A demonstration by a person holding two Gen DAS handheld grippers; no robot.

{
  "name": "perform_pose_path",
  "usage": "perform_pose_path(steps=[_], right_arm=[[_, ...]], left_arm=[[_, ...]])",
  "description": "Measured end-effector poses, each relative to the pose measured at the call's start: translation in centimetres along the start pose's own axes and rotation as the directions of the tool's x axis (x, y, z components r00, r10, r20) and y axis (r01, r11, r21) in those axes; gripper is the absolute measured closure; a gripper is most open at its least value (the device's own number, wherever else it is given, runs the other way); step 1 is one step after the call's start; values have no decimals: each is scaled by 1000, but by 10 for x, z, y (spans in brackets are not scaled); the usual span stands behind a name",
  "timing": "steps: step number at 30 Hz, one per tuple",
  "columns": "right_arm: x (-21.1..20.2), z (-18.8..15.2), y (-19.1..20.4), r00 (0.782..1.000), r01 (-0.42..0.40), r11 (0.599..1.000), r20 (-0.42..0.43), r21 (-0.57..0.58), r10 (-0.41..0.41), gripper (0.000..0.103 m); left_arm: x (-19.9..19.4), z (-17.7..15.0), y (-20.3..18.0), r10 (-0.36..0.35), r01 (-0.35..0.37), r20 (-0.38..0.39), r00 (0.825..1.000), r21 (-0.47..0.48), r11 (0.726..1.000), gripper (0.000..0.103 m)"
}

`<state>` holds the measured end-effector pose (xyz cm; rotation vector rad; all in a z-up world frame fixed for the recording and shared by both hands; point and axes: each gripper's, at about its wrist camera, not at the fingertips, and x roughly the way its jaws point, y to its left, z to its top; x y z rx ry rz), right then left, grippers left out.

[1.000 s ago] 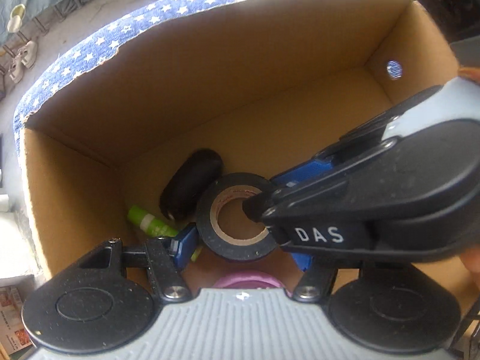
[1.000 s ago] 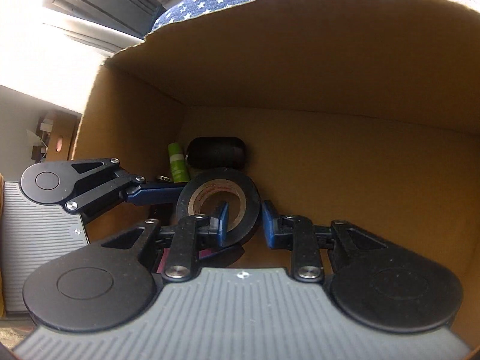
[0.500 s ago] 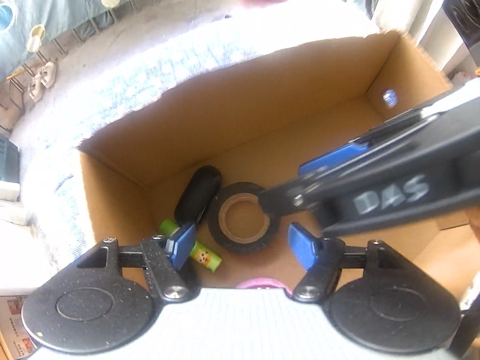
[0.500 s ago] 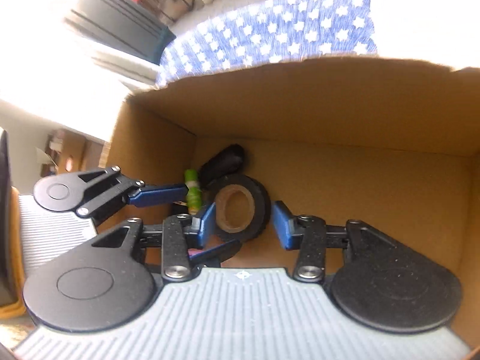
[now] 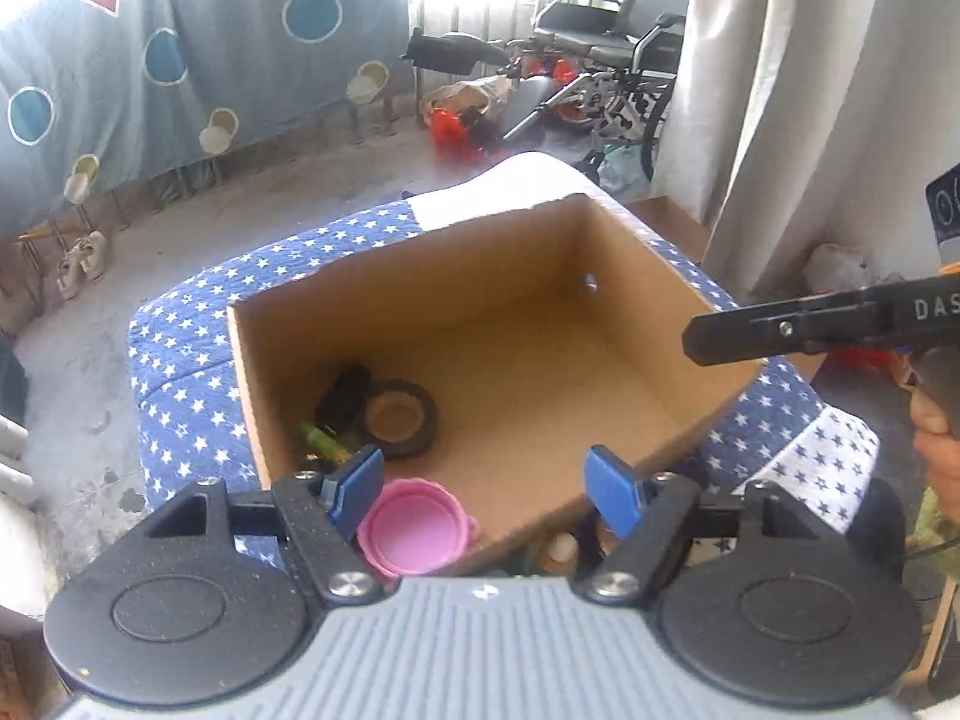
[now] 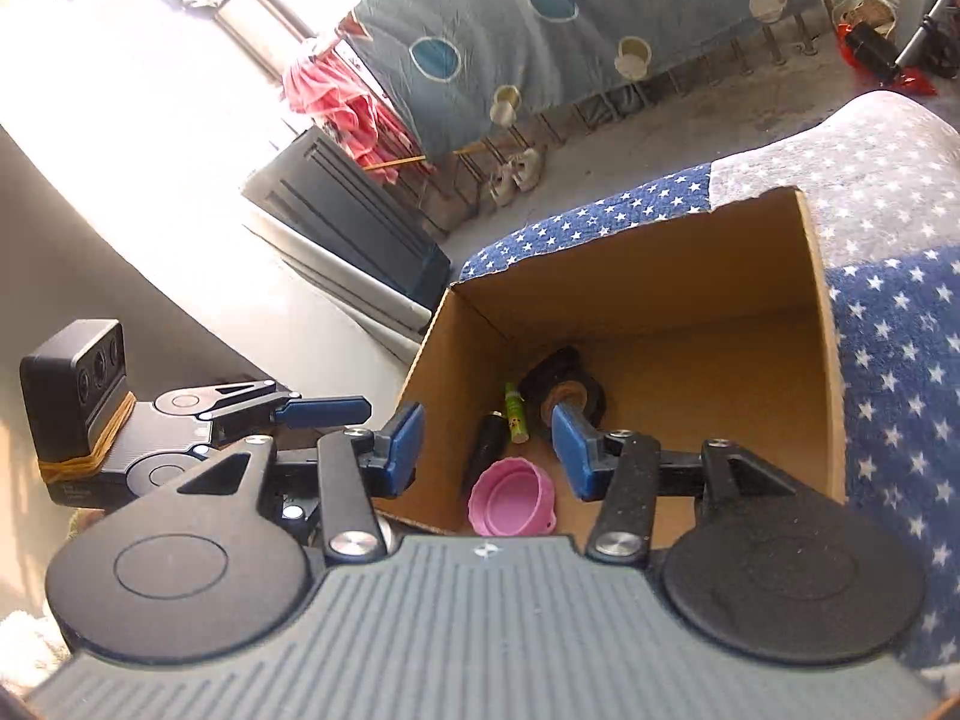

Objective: Organize rigid objects
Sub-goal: 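Move the right tool to the gold-lidded jar and grasp it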

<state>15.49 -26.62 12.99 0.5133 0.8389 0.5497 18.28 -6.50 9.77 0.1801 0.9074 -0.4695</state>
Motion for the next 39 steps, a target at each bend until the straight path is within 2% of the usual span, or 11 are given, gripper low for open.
perform_pose_path(steps=[7,13,16,20,22,28,33,39], right_arm=[[-39,-90,-30,991,29,993,125,111,-43,56],[-17,-136,-59,989,49,983,129,177,-73,55],[-3,-143,-68,991,68,981,100,182,-87,55],[20,-139,-80,993,85,981,64,176,-97,55],[29,-138,-83,993,99,981,51,168,-109,55],[47,-135,-92,992,116,980,24,163,-122,56],[68,-140,-103,993,113,976,-8,187,-114,63],[76,-143,-104,994,104,974,8,202,-108,63]], left_arm=[[6,-64,-52,-67,67,-6,998,26,997,28],[34,-92,-86,-56,57,-24,998,39,998,29],[47,-96,-93,-41,42,-18,999,39,998,30],[66,-98,-104,17,-17,1,1000,67,998,34],[79,-98,-109,54,-53,-11,998,76,996,36],[103,-99,-110,100,-98,-26,995,68,993,42],[115,-97,-104,81,-79,-47,996,49,996,47],[117,-93,-103,83,-80,-58,995,43,996,49]])
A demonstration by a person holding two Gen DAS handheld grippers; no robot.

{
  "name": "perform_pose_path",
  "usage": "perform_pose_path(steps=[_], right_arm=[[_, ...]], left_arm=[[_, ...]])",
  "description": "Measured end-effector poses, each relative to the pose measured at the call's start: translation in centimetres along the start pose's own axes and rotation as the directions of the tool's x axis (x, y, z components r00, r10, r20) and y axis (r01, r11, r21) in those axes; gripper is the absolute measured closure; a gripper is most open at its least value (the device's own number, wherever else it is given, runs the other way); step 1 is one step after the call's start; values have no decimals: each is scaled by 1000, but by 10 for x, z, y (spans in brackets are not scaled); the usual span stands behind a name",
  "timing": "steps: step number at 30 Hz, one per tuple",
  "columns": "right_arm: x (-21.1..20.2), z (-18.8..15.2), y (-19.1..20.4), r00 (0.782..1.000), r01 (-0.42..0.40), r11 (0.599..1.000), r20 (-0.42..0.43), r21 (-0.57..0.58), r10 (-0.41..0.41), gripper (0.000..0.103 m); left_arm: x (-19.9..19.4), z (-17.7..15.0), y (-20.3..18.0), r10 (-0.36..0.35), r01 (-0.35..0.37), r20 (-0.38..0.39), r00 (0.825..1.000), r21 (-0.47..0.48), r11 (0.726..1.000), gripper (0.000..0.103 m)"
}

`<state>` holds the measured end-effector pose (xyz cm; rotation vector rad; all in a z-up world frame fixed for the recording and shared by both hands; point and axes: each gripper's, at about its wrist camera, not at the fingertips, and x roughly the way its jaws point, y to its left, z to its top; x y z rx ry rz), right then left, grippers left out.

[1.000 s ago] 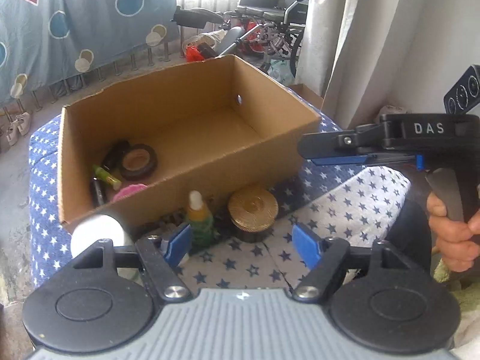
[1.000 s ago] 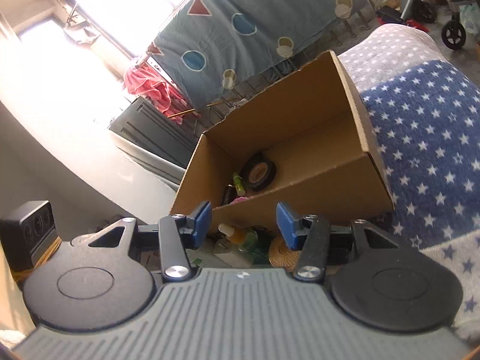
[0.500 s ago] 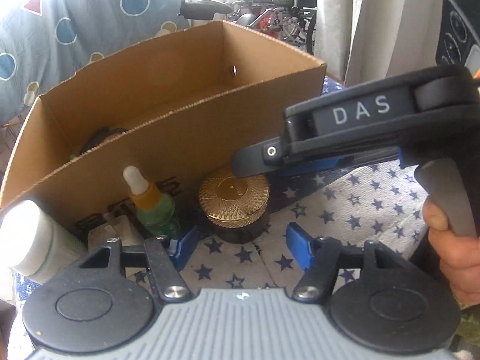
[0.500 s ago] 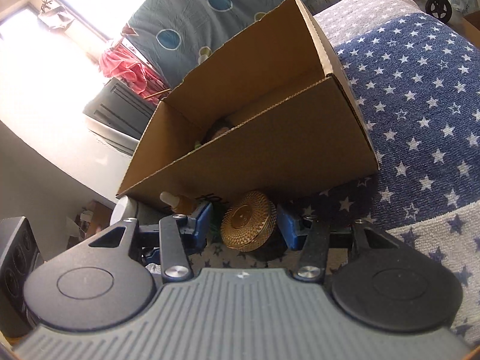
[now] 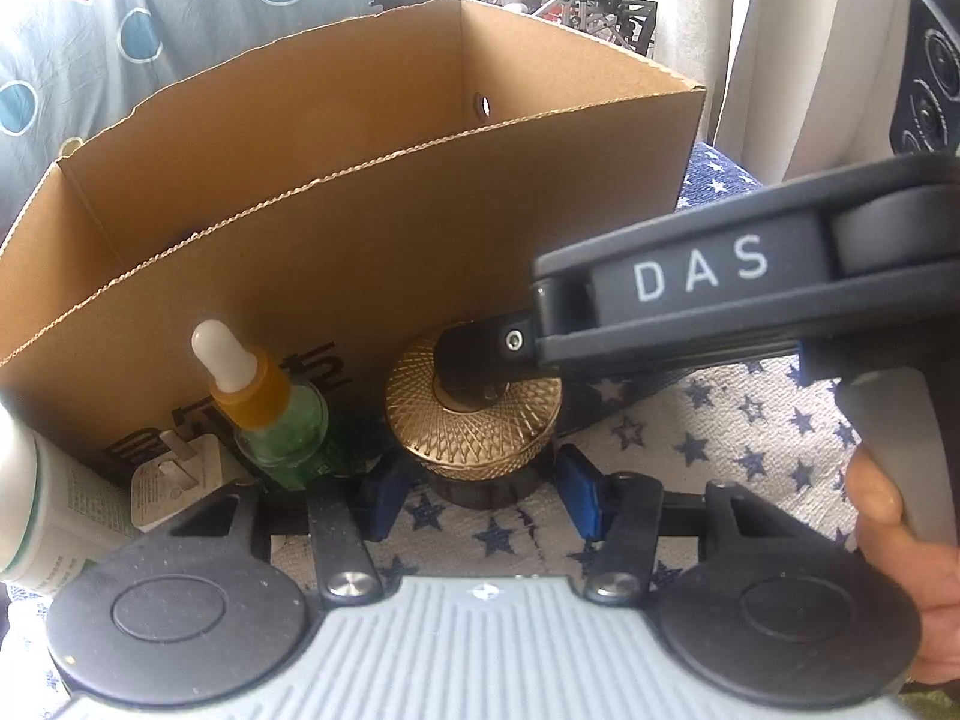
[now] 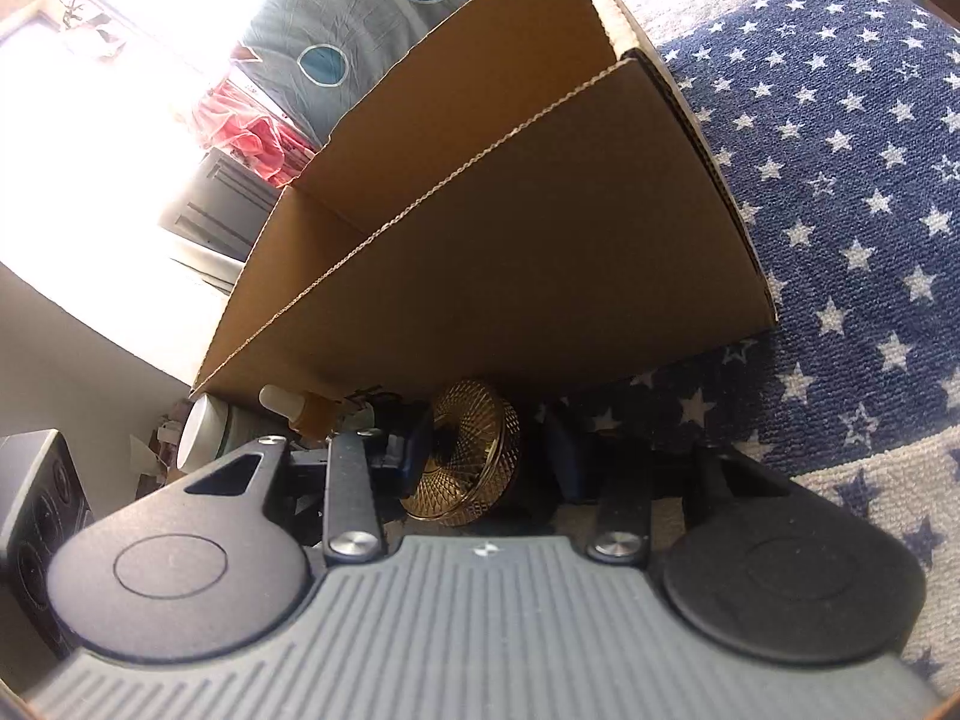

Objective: Organize rigid objects
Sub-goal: 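Move the right tool to the gold-lidded jar and grasp it, then lift the gold-lidded jar off the bedspread with the right tool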

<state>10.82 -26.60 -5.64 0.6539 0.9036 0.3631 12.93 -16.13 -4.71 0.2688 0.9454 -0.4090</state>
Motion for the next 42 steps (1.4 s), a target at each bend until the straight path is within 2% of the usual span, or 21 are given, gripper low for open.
perform_pose_path(steps=[12,26,34,38,42], right_arm=[[-26,-14,1,1000,29,999,10,27,-29,63],[-58,-44,-9,999,46,996,24,72,-48,62],[-61,-45,-15,999,30,996,27,84,-32,62],[-60,-45,-16,999,28,996,21,86,-30,62],[-59,-46,-17,999,24,995,19,93,-26,61]], left_arm=[[-18,-6,-11,-60,60,-35,998,3,998,49],[-40,-29,-34,-121,126,-63,991,83,988,49],[-36,-29,-42,-116,122,-51,992,128,984,46],[-31,-28,-44,-84,89,-37,996,157,984,43],[-24,-23,-43,-86,91,-39,996,156,984,43]])
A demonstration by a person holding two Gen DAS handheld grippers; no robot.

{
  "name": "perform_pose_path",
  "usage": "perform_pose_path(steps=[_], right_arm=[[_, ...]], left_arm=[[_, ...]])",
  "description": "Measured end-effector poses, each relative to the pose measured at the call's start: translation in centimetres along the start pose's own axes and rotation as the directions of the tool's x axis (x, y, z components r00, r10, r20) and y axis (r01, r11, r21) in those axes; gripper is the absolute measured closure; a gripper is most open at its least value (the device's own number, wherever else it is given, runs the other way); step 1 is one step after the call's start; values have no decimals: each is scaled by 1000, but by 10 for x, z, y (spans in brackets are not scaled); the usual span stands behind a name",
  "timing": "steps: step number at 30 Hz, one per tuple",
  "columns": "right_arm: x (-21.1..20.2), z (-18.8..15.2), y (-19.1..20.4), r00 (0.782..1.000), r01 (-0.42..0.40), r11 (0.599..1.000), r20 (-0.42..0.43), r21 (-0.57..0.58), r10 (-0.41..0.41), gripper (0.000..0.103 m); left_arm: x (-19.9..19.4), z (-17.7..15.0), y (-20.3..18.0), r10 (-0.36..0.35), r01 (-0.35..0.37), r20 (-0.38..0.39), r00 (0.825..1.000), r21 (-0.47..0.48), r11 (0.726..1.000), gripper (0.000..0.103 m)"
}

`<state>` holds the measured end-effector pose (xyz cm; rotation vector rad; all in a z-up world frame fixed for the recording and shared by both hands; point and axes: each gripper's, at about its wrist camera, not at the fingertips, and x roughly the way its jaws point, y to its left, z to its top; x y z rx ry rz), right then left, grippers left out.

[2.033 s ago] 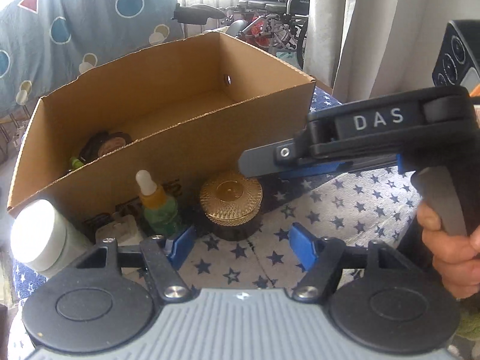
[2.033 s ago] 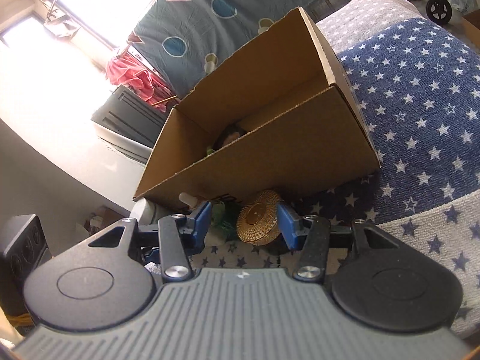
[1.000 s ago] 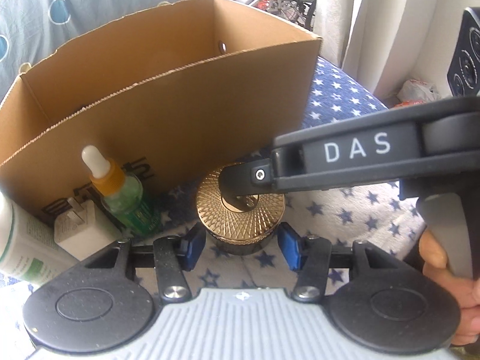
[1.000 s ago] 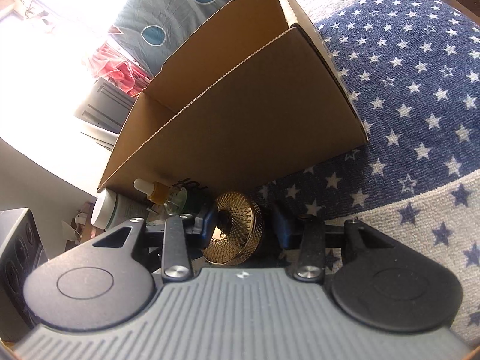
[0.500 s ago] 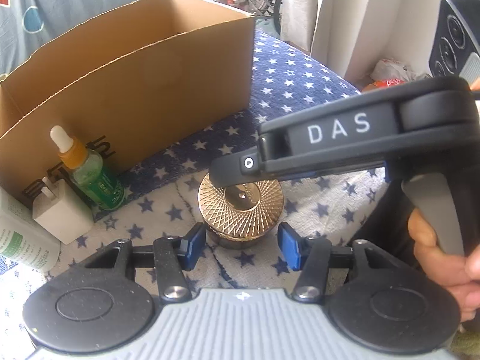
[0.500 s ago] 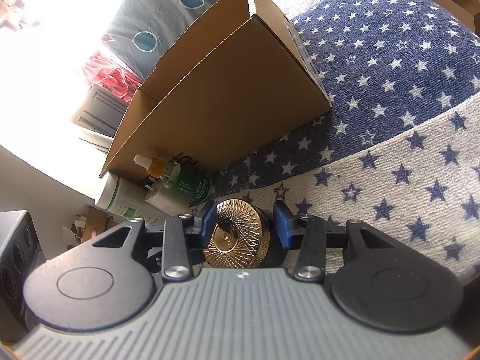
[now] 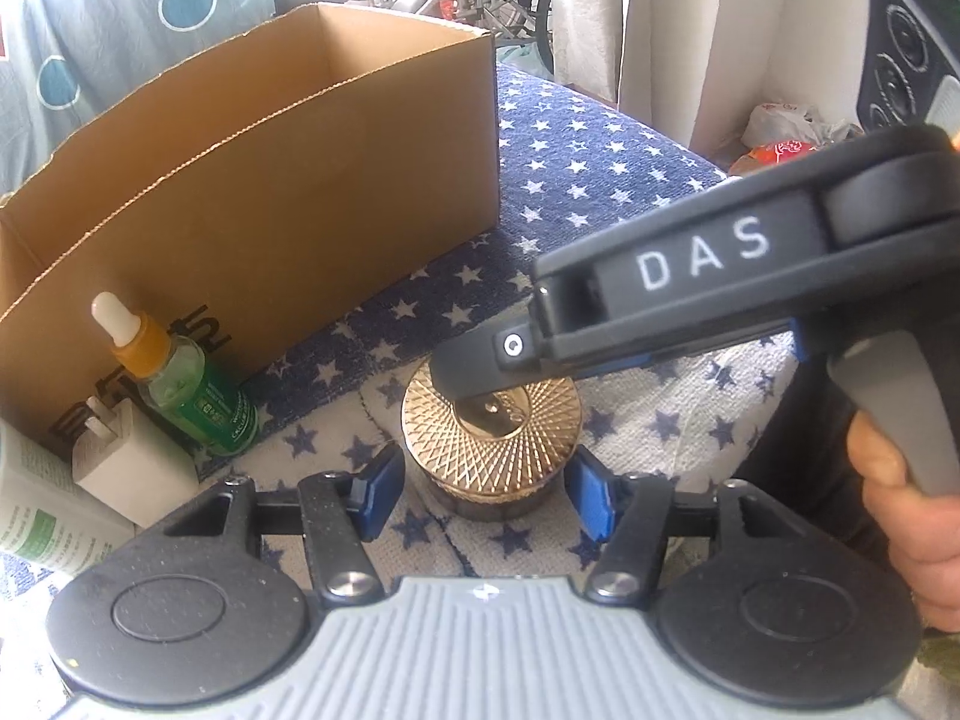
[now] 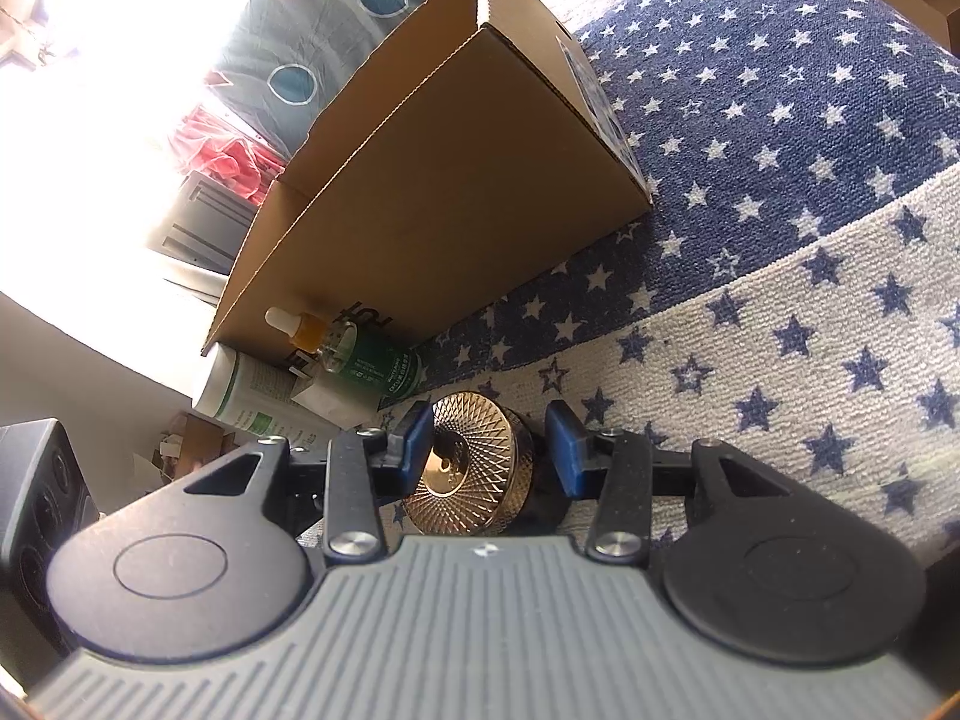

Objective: Organize rigid objects
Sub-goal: 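Lift the gold-lidded jar off the bedspread with the right tool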

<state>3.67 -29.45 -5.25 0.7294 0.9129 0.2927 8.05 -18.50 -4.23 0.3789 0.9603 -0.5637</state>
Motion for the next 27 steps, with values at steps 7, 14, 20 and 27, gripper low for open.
perform_pose_path(steps=[7,14,20,27], right_arm=[[1,0,-2,1000,-7,1000,-5,7,7,59],[2,-1,-2,1000,-7,1000,-7,5,7,57],[4,0,-1,1000,-9,1000,-8,3,10,57],[5,0,0,1000,-10,1000,-9,3,10,57]], left_arm=[[6,3,-1,4,-4,2,1000,-1,1000,44],[7,5,-1,4,-4,4,1000,-8,1000,46],[6,7,0,8,-8,7,1000,-14,1000,46],[6,6,-1,10,-10,7,1000,-13,1000,46]])
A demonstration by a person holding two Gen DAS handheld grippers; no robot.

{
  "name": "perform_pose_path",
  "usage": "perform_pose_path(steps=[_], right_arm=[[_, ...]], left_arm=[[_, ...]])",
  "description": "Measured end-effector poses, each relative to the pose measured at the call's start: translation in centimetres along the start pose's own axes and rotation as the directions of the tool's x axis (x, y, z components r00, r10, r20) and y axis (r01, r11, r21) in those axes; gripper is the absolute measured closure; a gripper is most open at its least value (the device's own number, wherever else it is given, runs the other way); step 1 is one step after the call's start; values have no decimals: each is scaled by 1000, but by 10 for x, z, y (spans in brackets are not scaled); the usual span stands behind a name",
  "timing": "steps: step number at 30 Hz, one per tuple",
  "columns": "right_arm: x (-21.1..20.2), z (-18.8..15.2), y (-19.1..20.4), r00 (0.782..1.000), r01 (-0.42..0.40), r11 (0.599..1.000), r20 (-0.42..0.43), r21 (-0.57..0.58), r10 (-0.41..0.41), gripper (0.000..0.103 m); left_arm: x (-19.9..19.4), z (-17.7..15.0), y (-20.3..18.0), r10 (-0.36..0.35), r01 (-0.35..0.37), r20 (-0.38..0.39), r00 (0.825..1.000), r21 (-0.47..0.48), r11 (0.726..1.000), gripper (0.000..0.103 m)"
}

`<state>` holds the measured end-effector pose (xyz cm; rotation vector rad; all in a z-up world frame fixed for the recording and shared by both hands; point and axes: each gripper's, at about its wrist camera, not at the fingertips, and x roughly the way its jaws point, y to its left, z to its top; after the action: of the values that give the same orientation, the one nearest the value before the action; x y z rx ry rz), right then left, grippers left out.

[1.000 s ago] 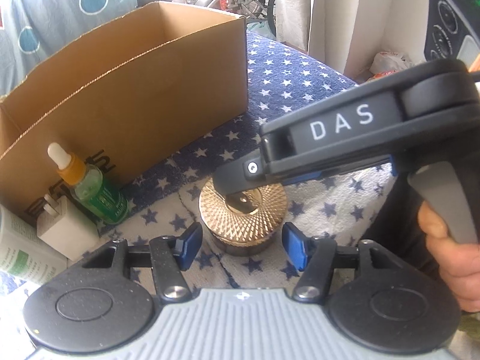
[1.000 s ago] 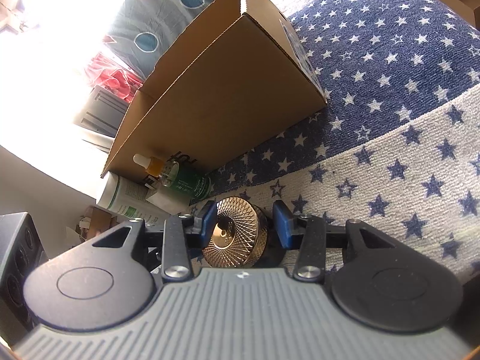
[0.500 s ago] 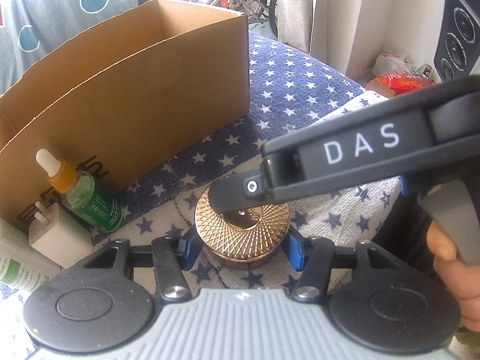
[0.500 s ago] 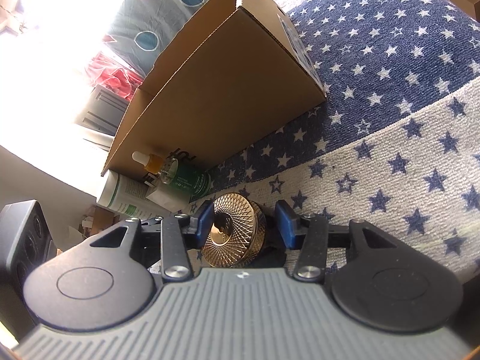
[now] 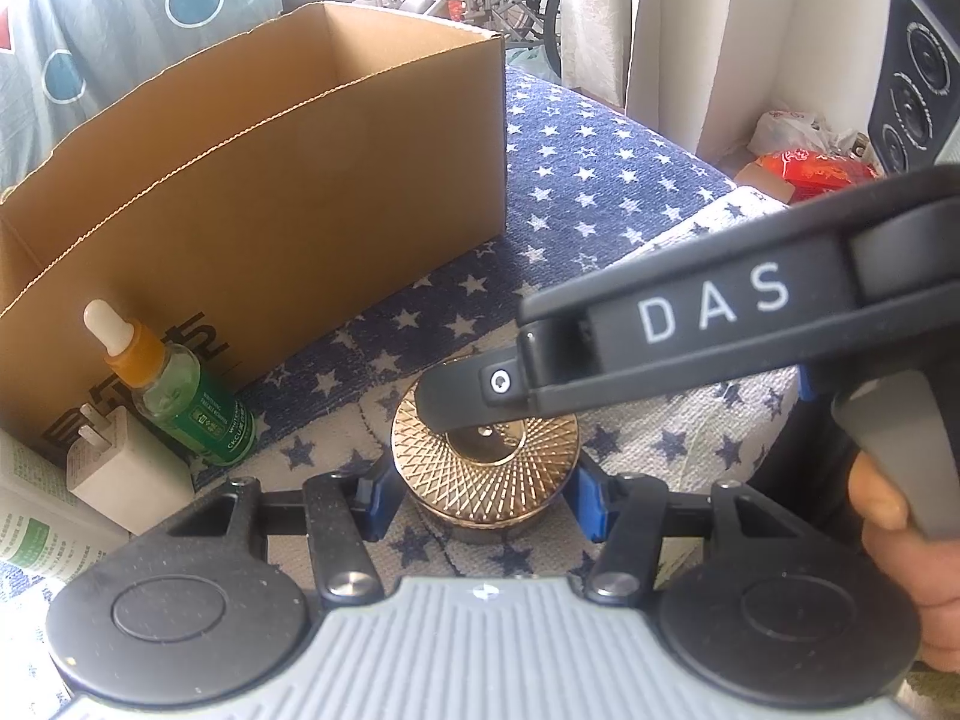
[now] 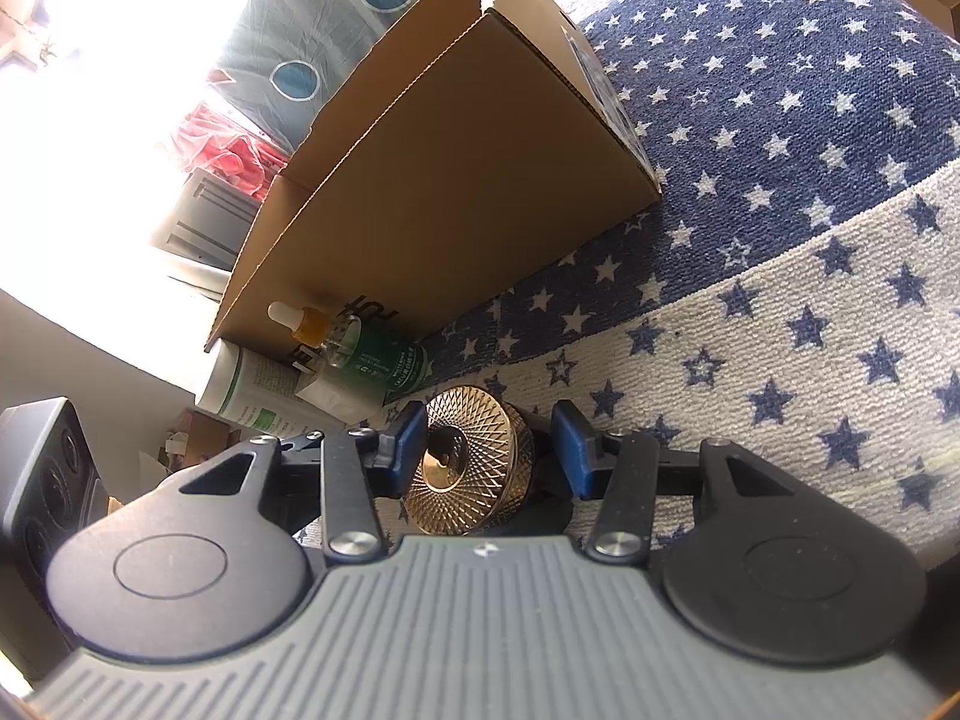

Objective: Organize rigid objects
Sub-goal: 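Lift the gold-lidded jar off the bedspread with the right tool, then carry the jar into the box and open the right tool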

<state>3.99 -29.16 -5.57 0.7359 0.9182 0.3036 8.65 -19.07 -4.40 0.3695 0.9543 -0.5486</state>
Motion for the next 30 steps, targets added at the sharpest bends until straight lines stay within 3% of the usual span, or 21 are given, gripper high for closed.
perform_pose_path(steps=[16,23,30], right_arm=[[-3,-1,3,1000,-8,1000,5,-12,8,56],[-21,5,32,999,-13,996,42,-85,17,56],[-43,46,96,992,-45,964,99,-263,74,56]], left_arm=[[-12,1,-3,15,-15,21,1000,2,1000,46],[-51,8,5,35,-37,127,991,10,999,46],[-103,45,35,116,-119,239,964,-1,993,46]])
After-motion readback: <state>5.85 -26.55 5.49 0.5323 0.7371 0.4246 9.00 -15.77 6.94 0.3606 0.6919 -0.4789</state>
